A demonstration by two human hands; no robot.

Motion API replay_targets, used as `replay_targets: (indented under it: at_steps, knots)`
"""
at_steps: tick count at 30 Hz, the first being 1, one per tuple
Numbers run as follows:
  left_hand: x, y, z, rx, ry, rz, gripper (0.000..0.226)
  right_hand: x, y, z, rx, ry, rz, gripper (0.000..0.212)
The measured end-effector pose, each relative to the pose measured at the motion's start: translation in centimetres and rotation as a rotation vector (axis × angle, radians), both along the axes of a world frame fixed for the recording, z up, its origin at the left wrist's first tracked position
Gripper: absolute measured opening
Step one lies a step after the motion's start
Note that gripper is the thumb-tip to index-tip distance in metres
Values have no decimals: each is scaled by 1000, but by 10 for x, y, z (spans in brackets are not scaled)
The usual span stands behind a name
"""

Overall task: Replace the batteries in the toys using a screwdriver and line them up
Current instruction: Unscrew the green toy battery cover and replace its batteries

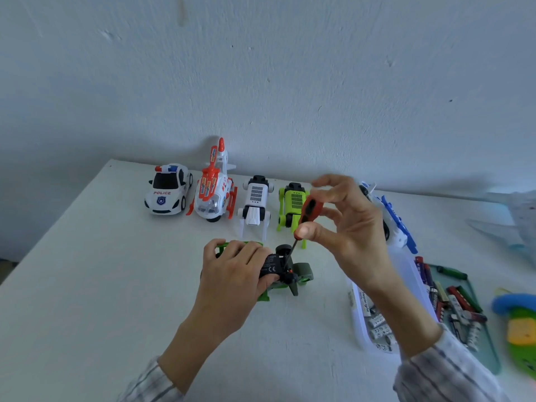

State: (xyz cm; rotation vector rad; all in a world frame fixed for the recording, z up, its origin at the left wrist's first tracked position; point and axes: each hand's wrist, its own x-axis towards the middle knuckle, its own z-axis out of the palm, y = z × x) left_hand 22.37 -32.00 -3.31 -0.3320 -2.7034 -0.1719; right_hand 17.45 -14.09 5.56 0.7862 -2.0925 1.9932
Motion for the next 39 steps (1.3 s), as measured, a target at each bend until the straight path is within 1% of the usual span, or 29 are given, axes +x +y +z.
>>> replay_targets:
  at_steps: [3,6,7,9,12,14,16,18,22,24,26,28,29,31,32,34,36,37,39]
  knots:
    - [-1,0,1,-5,-11,0,39,1,-4,1,-109,-37,36,31]
    - [-1,-1,1,-9,-28,1,41,3,-7,1,-128,-47,51,17]
    - [-1,-1,0,-6,-31,2,41,2,-5,0,-134,-64,52,16]
    - [-1,-1,1,-3,-36,2,41,-1,-1,1,-150,-106,71,17]
    - [-2,-1,0,0,-27,-4,40,-2,3,3,-139,-123,87,26]
    - [-3,-2,1,2,-24,-4,40,0,-1,3,-182,-97,101,26]
    - [-3,-2,0,0,-23,-5,40,3,-6,0,-218,-38,32,25]
    - [-3,-2,0,-2,-27,-6,41,6,-10,-3,-198,-20,-22,19]
    - [-3,-2,0,0,-27,-3,42,9,-8,-5,-161,-33,-17,14]
    - [-3,-2,0,7,-26,-6,42,10,-6,-3,-146,-34,-23,7]
    - [-4,-2,0,8,-30,-7,43,11,-4,-1,-105,-23,-91,21]
    - [-4,-2,-1,5,-28,-8,43,14,-3,0,-106,40,-115,28]
    - [-5,-2,-1,1,-24,-9,43,16,-2,-3,-96,104,-108,27]
    - [-6,-3,-1,2,-16,-11,42,22,-3,-7,-33,219,-81,15]
    - [-6,-3,-1,5,-16,-14,42,24,-3,-8,11,234,-64,9]
    - [-8,-3,-1,8,-16,-18,42,23,-2,-8,73,213,-33,11]
    - [-8,-3,-2,7,-13,-21,42,20,-3,-2,63,121,-25,12]
    - [-8,-3,-2,7,-11,-20,42,18,-3,-1,64,77,-43,15]
    - [-8,-3,-2,7,1,-19,42,15,-4,0,79,64,-116,25]
